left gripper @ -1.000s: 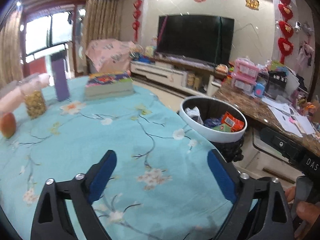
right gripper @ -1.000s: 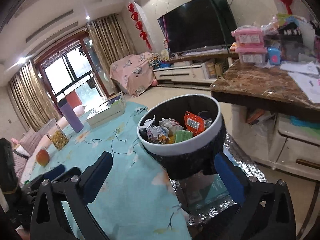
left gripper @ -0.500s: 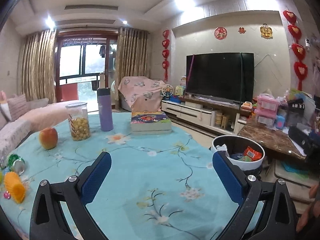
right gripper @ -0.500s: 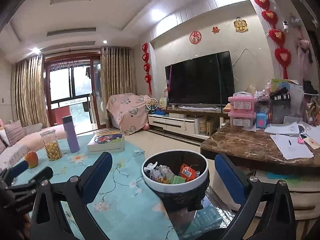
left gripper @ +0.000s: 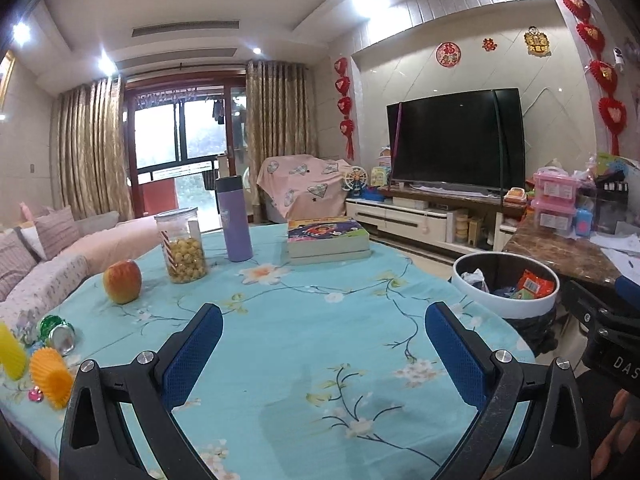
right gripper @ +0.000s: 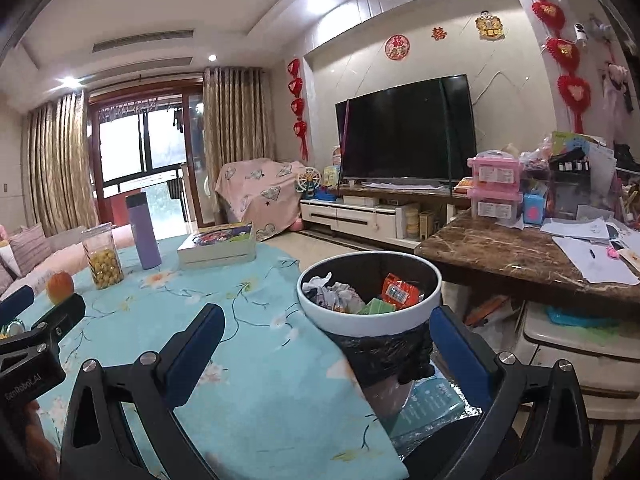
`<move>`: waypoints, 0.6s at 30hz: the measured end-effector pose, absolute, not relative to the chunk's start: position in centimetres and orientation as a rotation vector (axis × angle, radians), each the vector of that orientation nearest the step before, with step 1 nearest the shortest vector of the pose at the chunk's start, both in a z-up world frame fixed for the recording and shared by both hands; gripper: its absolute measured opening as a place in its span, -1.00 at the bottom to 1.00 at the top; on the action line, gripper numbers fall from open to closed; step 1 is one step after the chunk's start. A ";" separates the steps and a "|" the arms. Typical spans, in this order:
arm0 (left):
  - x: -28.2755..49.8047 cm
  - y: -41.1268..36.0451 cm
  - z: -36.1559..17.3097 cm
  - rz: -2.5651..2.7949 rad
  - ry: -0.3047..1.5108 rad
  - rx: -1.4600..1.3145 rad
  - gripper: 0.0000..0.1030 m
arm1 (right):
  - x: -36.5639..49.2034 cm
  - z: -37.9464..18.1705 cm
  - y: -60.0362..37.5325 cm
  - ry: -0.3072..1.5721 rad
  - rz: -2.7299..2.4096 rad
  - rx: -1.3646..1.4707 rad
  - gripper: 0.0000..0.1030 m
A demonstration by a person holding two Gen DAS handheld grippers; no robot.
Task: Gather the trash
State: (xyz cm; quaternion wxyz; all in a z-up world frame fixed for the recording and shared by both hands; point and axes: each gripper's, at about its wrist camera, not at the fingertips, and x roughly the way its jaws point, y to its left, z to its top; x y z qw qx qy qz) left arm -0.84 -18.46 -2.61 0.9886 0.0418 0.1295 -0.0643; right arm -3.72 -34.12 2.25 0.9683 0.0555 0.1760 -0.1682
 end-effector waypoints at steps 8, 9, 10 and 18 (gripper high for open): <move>-0.5 -18.0 -2.7 -0.122 0.262 0.079 0.99 | -3.6 2.1 -33.9 0.360 -0.329 0.105 1.00; -0.5 -17.9 -2.8 -0.122 0.262 0.076 0.99 | -3.7 2.2 -33.9 0.359 -0.327 0.107 1.00; -0.4 -17.8 -2.8 -0.121 0.263 0.074 0.99 | -3.7 2.2 -33.9 0.356 -0.322 0.110 1.00; -0.3 -17.6 -2.8 -0.117 0.261 0.067 0.99 | -3.7 2.3 -33.7 0.351 -0.301 0.118 1.00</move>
